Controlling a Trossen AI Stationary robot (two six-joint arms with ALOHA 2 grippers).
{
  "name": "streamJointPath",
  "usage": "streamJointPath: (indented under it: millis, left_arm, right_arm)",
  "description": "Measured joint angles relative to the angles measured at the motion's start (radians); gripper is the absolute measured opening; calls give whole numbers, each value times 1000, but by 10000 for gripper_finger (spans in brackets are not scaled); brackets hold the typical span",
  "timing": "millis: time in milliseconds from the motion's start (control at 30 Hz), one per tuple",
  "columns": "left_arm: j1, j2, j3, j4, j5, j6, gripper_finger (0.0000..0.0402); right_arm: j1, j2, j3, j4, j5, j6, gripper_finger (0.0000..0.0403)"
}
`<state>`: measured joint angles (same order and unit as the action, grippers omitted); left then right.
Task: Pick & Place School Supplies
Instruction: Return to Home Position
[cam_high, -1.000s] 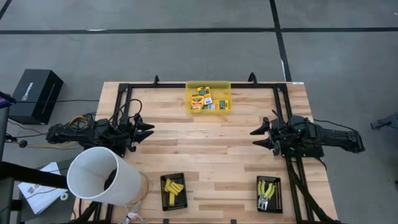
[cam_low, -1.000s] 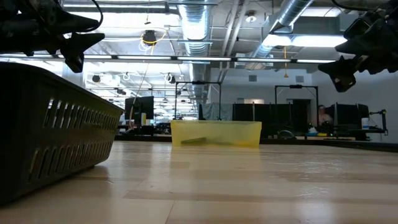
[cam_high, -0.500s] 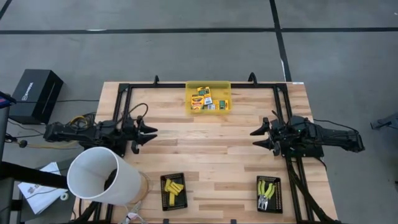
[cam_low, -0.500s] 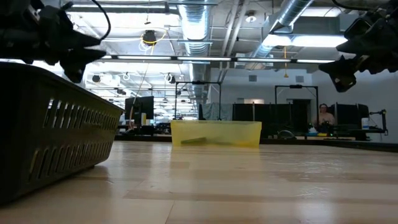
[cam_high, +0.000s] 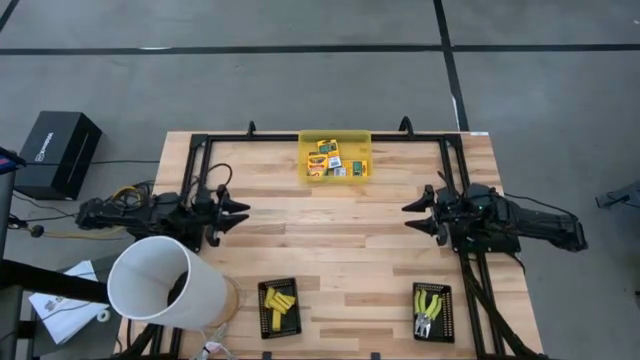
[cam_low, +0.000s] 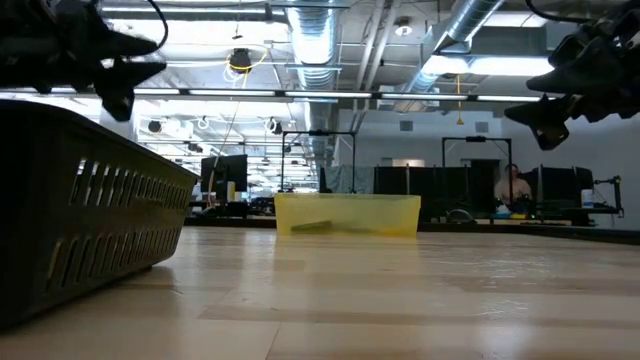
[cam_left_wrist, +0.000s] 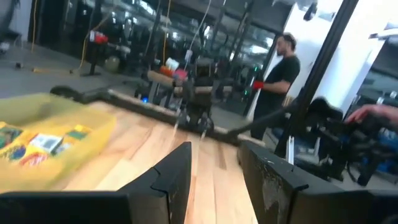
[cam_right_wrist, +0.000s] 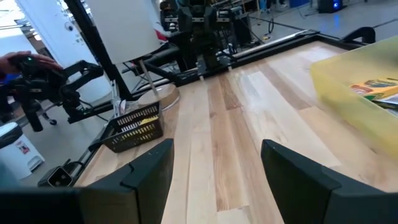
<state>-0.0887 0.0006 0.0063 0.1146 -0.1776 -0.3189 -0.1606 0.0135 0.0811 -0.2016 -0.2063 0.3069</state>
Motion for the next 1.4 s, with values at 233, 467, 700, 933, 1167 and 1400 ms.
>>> streamJointPath:
  millis: [233, 467, 700, 933, 1167, 1400]
  left_arm:
    - [0, 0, 0, 68, -1, 0, 135]
    - [0, 0, 0, 73, -2, 0, 135]
    - [0, -1, 0, 76, -2, 0, 135]
    - [0, 3, 0, 77, -1, 0, 135]
    - [0, 29, 0, 83, -1, 0, 135]
    - [0, 68, 0, 83, -1, 0, 135]
  right_arm:
    - [-5, 0, 0, 0, -1, 0, 233]
    - [-5, -2, 0, 0, -1, 0, 233]
    - [-5, -2, 0, 0, -1, 0, 233]
    - [-5, -2, 0, 0, -1, 0, 233]
    - [-5, -2, 0, 0, -1, 0, 233]
    - [-5, -2, 0, 0, -1, 0, 233]
